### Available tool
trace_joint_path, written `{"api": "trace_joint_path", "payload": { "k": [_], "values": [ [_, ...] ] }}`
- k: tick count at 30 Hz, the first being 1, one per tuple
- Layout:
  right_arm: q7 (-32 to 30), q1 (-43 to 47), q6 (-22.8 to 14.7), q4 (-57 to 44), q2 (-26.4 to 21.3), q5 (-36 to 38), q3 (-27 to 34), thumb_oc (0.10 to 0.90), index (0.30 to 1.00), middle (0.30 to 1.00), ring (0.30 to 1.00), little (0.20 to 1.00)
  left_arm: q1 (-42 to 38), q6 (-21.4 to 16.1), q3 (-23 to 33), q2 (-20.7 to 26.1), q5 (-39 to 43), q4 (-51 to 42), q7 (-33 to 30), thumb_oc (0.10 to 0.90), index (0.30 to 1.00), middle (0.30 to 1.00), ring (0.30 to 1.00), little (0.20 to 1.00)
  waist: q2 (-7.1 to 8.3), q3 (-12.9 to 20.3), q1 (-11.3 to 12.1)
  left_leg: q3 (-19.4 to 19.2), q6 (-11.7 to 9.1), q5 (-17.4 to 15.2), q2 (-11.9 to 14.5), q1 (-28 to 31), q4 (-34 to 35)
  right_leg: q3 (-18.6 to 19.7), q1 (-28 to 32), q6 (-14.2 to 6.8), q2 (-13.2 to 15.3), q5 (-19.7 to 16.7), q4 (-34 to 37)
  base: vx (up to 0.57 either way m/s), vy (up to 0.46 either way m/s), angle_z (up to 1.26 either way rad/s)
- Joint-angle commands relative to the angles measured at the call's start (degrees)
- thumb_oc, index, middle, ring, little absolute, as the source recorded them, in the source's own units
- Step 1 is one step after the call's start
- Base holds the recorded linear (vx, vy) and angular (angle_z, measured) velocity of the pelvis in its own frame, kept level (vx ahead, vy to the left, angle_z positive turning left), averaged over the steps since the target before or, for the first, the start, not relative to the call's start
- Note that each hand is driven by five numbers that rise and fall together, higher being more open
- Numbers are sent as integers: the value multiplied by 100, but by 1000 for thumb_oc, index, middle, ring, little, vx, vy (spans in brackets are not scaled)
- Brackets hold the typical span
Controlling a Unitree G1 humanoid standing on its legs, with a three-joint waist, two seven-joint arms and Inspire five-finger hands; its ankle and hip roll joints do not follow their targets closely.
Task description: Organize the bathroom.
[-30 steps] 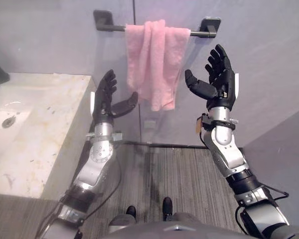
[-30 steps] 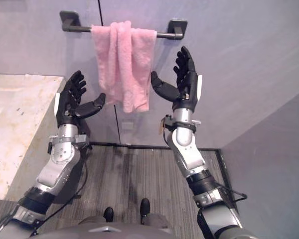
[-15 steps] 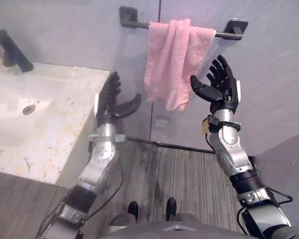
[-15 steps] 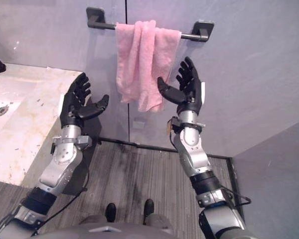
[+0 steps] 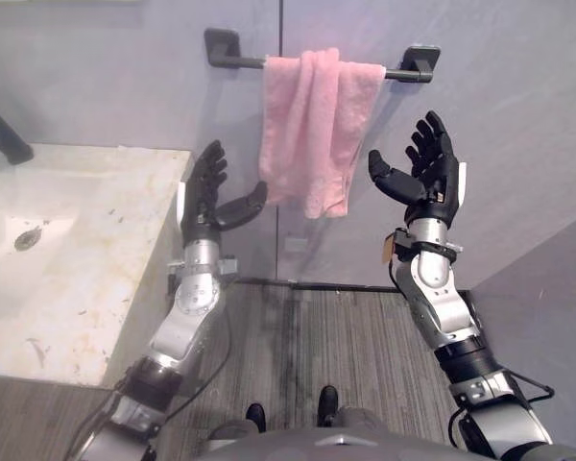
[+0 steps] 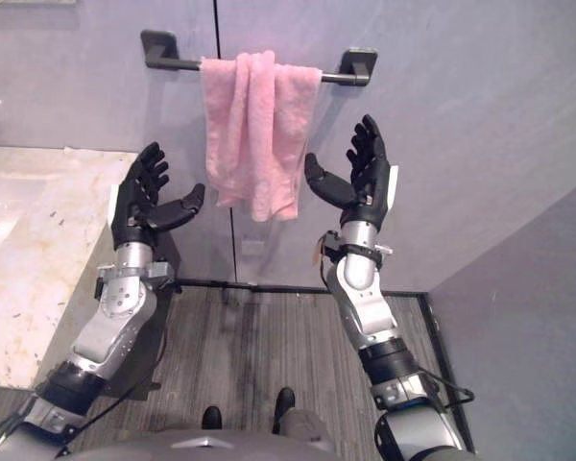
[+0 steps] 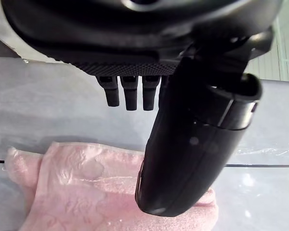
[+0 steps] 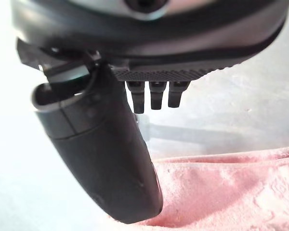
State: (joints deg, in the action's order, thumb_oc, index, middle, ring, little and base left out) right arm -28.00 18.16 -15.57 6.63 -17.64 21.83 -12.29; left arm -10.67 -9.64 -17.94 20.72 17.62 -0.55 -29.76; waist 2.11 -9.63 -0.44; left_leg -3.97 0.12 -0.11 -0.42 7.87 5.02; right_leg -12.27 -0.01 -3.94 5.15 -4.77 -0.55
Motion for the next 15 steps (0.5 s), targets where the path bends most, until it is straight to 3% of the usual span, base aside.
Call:
{"api": "trace_joint_path", "payload": {
  "k": [1,3,6,9,11,13,14,15],
  "values": [
    [488,371,-466,-685,-94,408,193,800,900,900,900,900,-278,-521,83,21,-277,-389,64,800,900,900,900,900,47,422,-99,-329,217,-257,-122,211,-2,79,-402,-200,-148,-451,160,201,-145,2],
    [615,407,-354,-647,-98,439,217,800,900,900,900,900,-252,-482,55,-13,-202,-404,52,800,900,900,900,900,74,491,-92,-310,161,-245,-93,255,-40,87,-238,-98,-216,-403,290,170,-129,12],
    [875,435,-221,-704,-223,512,194,800,900,900,900,900,-146,-581,19,-53,-229,-484,-9,800,900,900,900,900,162,507,-41,-353,-118,14,55,-76,-1116,112,59,107,-277,-301,448,98,-116,11],
    [831,454,-277,-667,-296,424,141,800,900,900,900,900,-120,-585,-31,-51,-265,-505,-49,800,900,900,900,900,253,421,98,-119,-193,152,22,-606,-1962,204,273,208,-269,-232,506,60,-71,11],
    [789,544,-288,-572,-285,473,106,800,900,900,900,900,-95,-647,-31,-61,-182,-421,-46,800,900,900,900,900,282,403,201,12,-155,53,-46,-747,-1851,294,387,194,-281,-181,555,114,10,-4],
    [735,705,-179,-506,-321,478,107,800,900,900,900,900,41,-834,3,-27,-129,-377,52,800,900,900,900,900,261,432,315,65,-98,-11,-13,-679,-1042,340,424,153,-288,-93,555,211,93,-8],
    [675,694,-189,-520,-362,447,118,800,900,900,900,900,84,-852,0,-16,-103,-442,110,800,900,900,900,900,197,445,366,92,-144,268,78,-679,-388,280,453,139,-317,-43,555,212,119,1],
    [667,684,-198,-521,-367,424,126,800,900,900,900,900,94,-853,-7,-13,-82,-459,130,800,900,900,900,900,173,440,390,110,-182,413,102,-731,-193,281,484,143,-340,-10,555,191,117,10]
  ]
}}
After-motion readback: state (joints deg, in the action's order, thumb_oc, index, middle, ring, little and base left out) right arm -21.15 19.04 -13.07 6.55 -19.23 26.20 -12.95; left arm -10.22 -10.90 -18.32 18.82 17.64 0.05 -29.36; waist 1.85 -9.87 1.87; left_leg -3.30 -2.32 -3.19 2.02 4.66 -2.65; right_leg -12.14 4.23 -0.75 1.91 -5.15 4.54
